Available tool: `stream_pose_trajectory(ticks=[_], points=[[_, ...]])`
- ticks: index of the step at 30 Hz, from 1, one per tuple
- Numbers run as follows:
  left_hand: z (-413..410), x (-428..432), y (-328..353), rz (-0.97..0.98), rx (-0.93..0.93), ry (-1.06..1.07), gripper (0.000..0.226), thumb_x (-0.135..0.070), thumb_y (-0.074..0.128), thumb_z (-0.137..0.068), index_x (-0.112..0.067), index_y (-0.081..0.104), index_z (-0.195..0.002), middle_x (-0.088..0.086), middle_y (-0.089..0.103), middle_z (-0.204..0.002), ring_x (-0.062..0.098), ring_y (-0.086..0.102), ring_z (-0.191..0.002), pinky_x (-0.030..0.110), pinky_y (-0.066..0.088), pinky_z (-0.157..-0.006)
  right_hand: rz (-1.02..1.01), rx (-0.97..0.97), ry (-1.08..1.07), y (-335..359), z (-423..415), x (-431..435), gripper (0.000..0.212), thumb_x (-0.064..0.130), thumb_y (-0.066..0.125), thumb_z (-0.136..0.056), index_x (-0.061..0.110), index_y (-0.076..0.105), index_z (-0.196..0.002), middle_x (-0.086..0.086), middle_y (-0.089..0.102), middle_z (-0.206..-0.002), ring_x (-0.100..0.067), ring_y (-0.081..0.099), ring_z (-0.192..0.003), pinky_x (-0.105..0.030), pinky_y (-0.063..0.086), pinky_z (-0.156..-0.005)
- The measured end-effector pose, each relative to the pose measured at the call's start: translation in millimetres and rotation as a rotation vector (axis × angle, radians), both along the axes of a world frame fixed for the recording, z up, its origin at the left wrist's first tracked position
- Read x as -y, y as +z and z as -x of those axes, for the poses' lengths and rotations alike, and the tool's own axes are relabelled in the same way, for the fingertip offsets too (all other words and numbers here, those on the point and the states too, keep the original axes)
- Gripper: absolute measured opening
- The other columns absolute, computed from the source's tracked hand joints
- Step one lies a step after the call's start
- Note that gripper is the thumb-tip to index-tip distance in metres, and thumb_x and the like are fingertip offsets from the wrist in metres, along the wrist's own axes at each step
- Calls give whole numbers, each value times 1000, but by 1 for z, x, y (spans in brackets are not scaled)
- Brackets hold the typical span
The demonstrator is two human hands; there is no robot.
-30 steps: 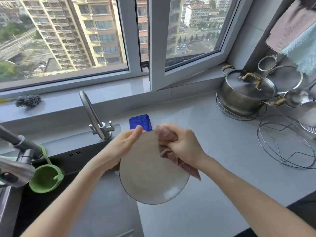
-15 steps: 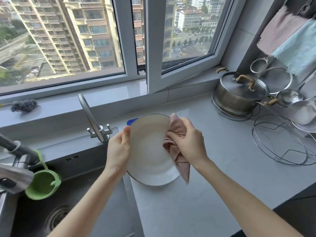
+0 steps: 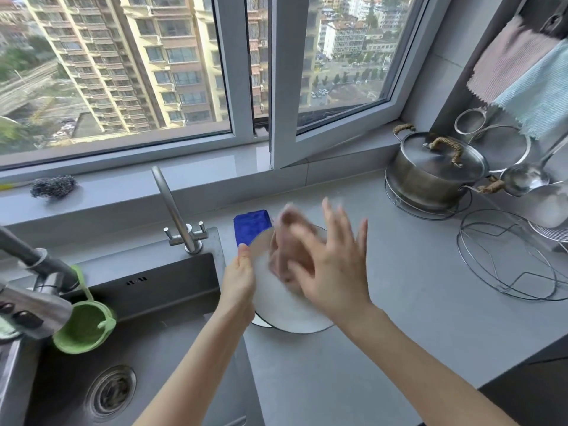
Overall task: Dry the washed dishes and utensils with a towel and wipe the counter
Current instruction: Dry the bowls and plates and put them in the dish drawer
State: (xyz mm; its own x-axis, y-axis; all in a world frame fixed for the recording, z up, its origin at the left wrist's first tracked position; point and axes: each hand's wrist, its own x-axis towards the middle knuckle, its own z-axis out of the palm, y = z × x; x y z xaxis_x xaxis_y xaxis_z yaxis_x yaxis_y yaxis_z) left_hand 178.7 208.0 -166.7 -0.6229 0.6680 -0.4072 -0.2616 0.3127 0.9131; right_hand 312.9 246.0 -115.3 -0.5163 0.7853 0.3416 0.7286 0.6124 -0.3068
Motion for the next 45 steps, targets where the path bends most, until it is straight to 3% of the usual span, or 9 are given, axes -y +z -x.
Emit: stream_pose_trajectory(ticks=[4, 6, 9, 18, 26, 29, 34, 40, 45], points=[[9, 5, 3, -59, -45, 44, 49, -42, 27, -101, -13, 63, -86, 8, 65, -85, 23, 59, -79, 31, 48, -68, 327, -125, 44, -4, -24, 19, 34, 56, 52, -77, 36, 72, -96, -7, 53, -140, -27, 40, -136, -50, 14, -115], [5, 9, 8, -112, -37, 9, 48, -40, 27, -102, -17, 64, -83, 2, 69, -80, 18, 65, -75, 24, 52, -61, 237, -225, -83, -4, -17, 19, 52, 61, 40, -81, 34, 65, -118, -11, 50, -141, -29, 41, -135, -51, 23, -114], [-12, 10, 22, -183, -56, -95, 50, -34, 26, -103, -19, 66, -79, -10, 70, -61, 1, 66, -60, 12, 49, -51, 265, -34, -45, -21, 14, 20, 66, 59, 25, -88, 30, 31, -148, -19, 36, -150, -38, 33, -138, -55, 25, -111], [-5, 17, 18, -80, -125, -152, 59, -51, 33, -98, -3, 64, -86, 10, 67, -73, 17, 63, -63, 27, 50, -60, -124, 382, 520, -57, -43, 21, 46, 43, 17, -101, 28, 36, -140, -7, 46, -146, -30, 47, -131, -55, 36, -105], [-26, 5, 19, -84, -87, -162, 43, -36, 29, -102, -14, 65, -96, 0, 70, -90, 6, 66, -78, 9, 51, -63, 75, 399, 261, -34, 6, 7, 69, 50, 15, -91, 17, 20, -151, -12, 20, -158, -30, 20, -145, -55, 4, -113], [-13, 1, 25, -85, -138, -50, 57, -39, 30, -102, 4, 59, -77, 2, 62, -60, 9, 58, -52, 13, 44, -45, 185, 490, 395, -32, -15, 25, 67, 50, -4, -90, 26, -2, -152, 0, -9, -161, -20, -11, -148, -52, -11, -115], [-1, 4, 12, -86, -212, -84, 42, -52, 32, -96, -16, 52, -89, 5, 43, -82, 19, 37, -74, 32, 29, -64, 3, 498, 114, -34, -55, -3, 55, 44, 33, -91, 20, 50, -138, -13, 41, -148, -41, 37, -136, -68, 20, -104], [6, 6, 12, -62, -298, -266, 38, -57, 32, -94, -22, 47, -89, 1, 41, -84, 17, 36, -75, 30, 29, -67, 389, -172, 110, -6, -56, -44, 76, 27, 67, -85, 53, 22, -140, 2, 10, -161, -17, 33, -139, -23, 33, -101], [4, 8, 31, -71, -463, -373, 45, -44, 32, -99, -7, 48, -78, 0, 25, -64, 5, 24, -50, 20, 18, -45, 645, -174, 330, 16, -48, -59, 84, 16, 70, -77, 68, 29, -130, 2, 56, -134, -7, 57, -109, -25, 45, -97]])
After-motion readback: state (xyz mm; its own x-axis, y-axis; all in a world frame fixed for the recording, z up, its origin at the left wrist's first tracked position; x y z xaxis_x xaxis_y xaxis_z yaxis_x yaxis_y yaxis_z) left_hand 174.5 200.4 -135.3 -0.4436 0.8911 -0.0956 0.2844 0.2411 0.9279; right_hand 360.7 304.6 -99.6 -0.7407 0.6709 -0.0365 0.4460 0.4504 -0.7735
